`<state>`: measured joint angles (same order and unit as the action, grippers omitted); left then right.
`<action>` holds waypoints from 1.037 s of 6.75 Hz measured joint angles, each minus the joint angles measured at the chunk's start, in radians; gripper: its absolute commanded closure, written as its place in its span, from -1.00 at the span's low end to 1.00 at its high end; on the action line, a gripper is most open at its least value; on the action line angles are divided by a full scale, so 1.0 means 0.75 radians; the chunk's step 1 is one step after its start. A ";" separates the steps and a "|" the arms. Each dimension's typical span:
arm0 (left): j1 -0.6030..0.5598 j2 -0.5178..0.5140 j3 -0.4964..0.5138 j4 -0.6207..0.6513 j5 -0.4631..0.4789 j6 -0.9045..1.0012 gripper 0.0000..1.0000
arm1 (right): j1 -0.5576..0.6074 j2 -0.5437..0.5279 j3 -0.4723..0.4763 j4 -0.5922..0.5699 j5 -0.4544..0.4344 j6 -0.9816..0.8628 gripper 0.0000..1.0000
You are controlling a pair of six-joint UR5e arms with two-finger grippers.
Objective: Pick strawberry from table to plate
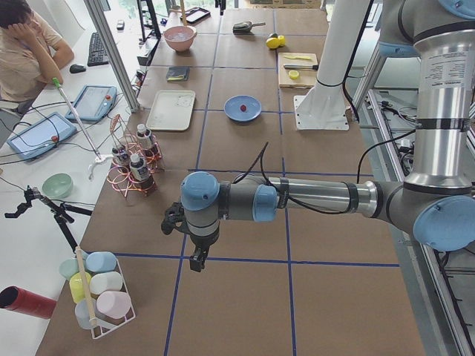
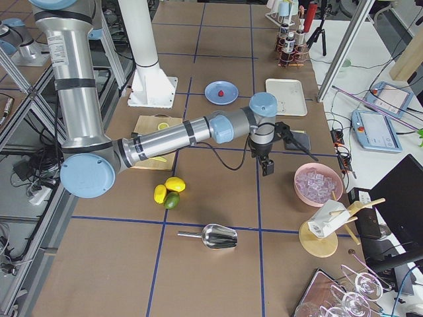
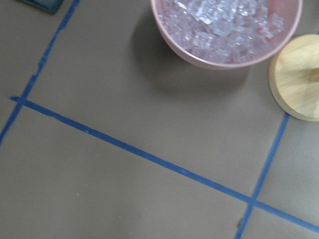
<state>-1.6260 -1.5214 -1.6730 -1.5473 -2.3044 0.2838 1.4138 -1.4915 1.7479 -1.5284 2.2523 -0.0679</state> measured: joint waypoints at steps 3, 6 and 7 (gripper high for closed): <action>0.001 0.020 -0.008 -0.007 -0.001 0.000 -1.00 | 0.178 -0.219 -0.050 0.009 0.004 -0.125 -1.00; 0.001 0.030 -0.009 -0.008 -0.015 0.002 -1.00 | 0.198 -0.264 -0.123 0.046 0.013 -0.123 -1.00; 0.001 0.032 -0.010 -0.010 -0.020 0.002 -1.00 | 0.199 -0.267 -0.147 0.060 0.019 -0.117 -1.00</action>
<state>-1.6252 -1.4973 -1.6805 -1.5550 -2.3191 0.2852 1.5628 -1.6916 1.6378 -1.4832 2.2668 -0.1557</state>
